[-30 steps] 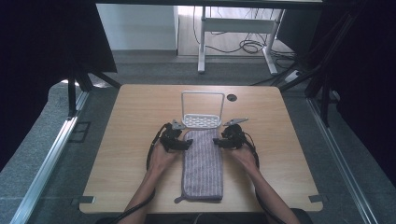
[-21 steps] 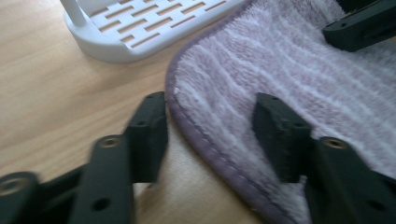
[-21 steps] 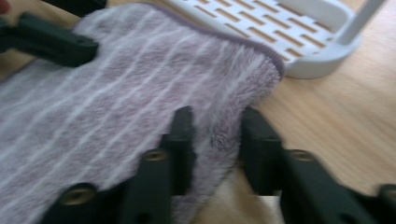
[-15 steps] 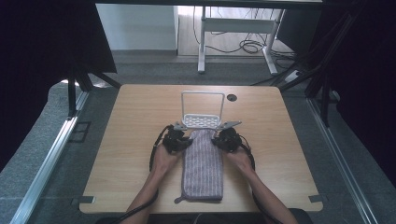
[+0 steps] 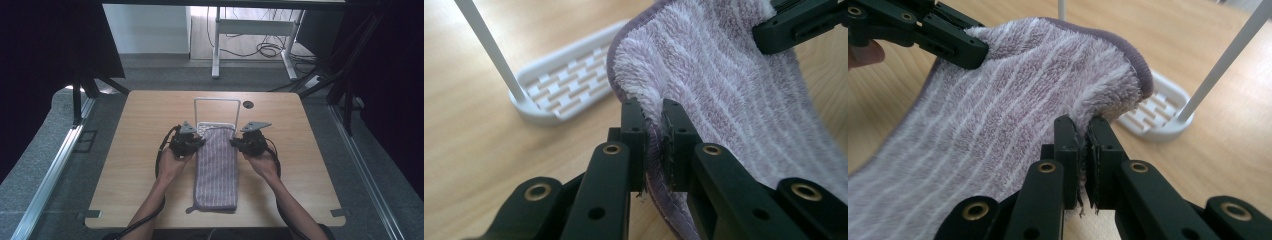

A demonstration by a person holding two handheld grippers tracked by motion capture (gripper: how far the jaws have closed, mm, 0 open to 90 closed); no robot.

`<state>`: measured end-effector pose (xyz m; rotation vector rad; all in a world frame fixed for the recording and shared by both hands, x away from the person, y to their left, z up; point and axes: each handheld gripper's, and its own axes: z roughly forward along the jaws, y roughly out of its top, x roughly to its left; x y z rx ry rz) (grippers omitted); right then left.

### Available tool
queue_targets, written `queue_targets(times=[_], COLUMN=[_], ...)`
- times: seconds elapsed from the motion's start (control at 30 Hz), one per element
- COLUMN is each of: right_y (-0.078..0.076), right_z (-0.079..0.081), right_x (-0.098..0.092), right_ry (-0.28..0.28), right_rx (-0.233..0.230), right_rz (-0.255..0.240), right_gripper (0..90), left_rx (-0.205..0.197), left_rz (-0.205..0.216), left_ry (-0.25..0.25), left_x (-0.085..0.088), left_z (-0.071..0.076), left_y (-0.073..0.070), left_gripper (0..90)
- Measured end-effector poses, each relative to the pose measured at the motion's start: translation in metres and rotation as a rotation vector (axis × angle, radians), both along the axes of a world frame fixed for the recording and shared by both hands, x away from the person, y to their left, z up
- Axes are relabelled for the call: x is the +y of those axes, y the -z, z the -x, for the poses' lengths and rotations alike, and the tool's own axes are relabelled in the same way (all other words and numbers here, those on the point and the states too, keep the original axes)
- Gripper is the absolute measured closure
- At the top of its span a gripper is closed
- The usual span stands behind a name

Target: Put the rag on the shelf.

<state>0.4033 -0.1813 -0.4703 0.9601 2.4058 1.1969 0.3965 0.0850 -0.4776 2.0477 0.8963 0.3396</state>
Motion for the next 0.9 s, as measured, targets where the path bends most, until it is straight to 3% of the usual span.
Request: queue_targets(times=[0.13, 0.27, 0.37, 0.43, 0.67, 0.9], right_y=[-0.022, -0.035, -0.053, -0.057, -0.091, -0.113], right_z=[0.001, -0.001, -0.004, -0.005, -0.013, -0.021], right_x=[-0.001, -0.002, -0.004, -0.004, -0.004, -0.005], right_ry=[-0.009, -0.011, -0.011, -0.01, -0.003, 0.003], right_rx=[-0.045, -0.061, -0.084, -0.089, -0.141, -0.169], right_rz=[-0.01, -0.024, -0.048, -0.051, -0.069, -0.085], right_gripper=[84.9, 84.8, 84.8, 84.8, 84.8, 84.8], left_rx=[-0.041, -0.08, -0.106, -0.114, -0.164, -0.188], left_rz=[-0.006, -0.013, -0.004, 0.002, 0.008, 0.002], left_ry=[0.009, 0.021, 0.03, 0.031, 0.02, 0.017], left_x=[0.002, 0.003, 0.004, 0.005, 0.006, 0.006], left_z=[0.001, 0.0, -0.001, -0.003, -0.011, -0.021], left_y=[-0.02, -0.04, -0.056, -0.064, -0.096, -0.118], left_gripper=[82.0, 81.9, 81.8, 81.7, 81.6, 81.6])
